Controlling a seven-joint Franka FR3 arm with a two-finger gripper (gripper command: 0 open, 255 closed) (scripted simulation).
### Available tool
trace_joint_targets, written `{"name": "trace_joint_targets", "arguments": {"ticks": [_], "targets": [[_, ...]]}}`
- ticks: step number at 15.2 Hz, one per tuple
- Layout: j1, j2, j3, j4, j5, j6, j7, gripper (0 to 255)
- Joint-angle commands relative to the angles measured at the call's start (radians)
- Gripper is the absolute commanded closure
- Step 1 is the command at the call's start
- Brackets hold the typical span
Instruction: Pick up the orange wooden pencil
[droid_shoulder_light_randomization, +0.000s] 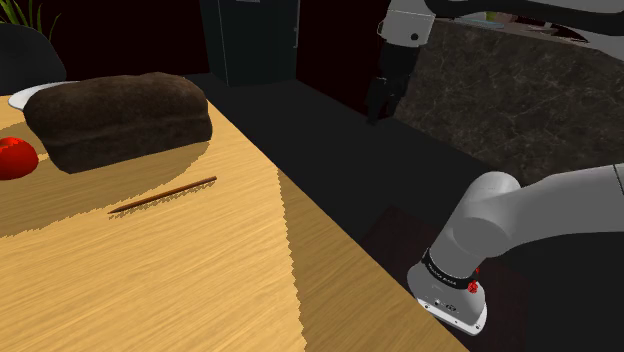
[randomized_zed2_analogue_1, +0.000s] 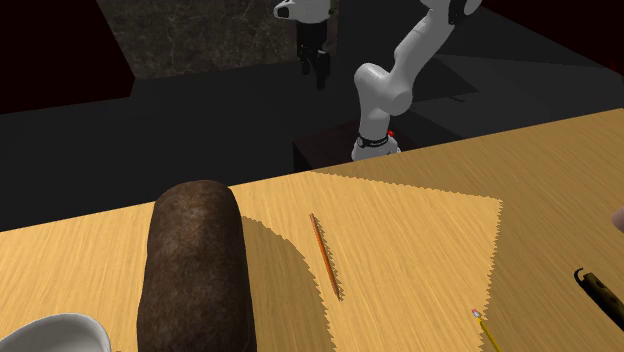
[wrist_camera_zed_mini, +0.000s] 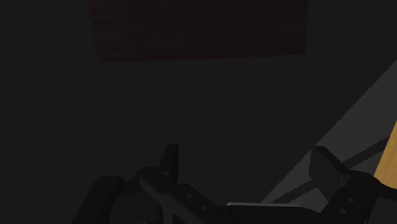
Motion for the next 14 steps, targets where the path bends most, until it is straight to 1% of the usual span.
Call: {"name": "trace_joint_targets", "arguments": {"ticks": [1, 7, 14], "targets": [[0.000, 0.000, 0.000, 0.000, 0.000, 0.000, 0.000, 0], [0.069, 0.199, 0.052, 0.112, -0.020, 0.112, -0.112, 0], [0.137, 0.414, 0.127, 0.267, -0.059, 0.200, -0.225, 0]]}}
